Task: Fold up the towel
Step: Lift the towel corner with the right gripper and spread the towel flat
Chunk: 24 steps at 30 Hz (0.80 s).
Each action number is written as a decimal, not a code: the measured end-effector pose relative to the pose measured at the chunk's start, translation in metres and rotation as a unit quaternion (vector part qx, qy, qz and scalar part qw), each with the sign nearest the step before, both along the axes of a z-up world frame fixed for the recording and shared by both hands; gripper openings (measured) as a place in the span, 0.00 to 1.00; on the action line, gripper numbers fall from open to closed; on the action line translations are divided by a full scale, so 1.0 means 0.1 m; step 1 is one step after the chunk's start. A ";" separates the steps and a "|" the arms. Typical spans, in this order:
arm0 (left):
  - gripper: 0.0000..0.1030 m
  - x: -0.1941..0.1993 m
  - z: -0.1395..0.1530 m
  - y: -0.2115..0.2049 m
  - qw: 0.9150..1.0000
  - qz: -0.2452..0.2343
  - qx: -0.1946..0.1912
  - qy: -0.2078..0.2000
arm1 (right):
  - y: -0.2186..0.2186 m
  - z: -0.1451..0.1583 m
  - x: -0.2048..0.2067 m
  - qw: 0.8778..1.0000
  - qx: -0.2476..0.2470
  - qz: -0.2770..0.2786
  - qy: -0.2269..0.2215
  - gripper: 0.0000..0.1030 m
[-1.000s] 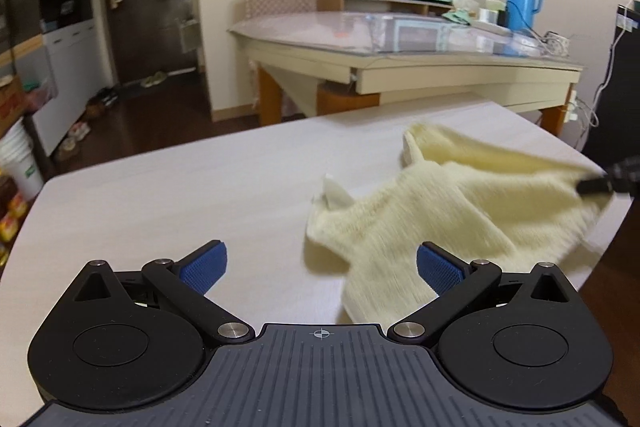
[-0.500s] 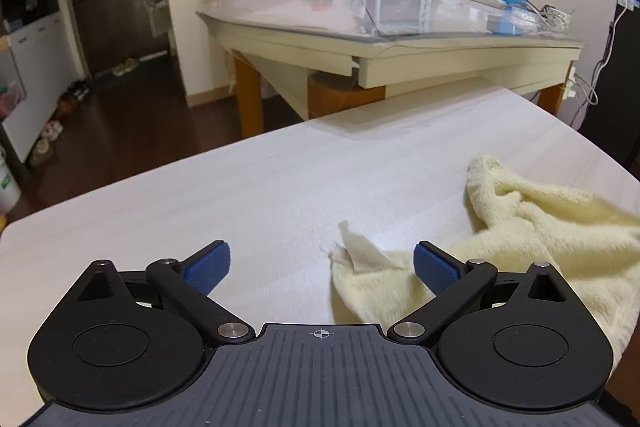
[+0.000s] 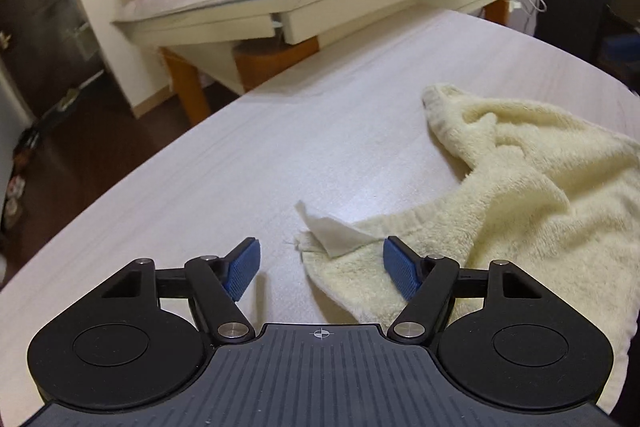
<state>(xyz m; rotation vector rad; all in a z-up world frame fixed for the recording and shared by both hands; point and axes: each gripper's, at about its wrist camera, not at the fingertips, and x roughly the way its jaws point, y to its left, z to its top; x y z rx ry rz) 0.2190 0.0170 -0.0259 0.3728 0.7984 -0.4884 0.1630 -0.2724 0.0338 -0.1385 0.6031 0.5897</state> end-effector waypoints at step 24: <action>0.05 0.26 0.03 0.15 0.995 0.077 -0.010 -0.070 | 0.59 -0.63 1.17 0.993 -0.113 0.033 0.006 0.06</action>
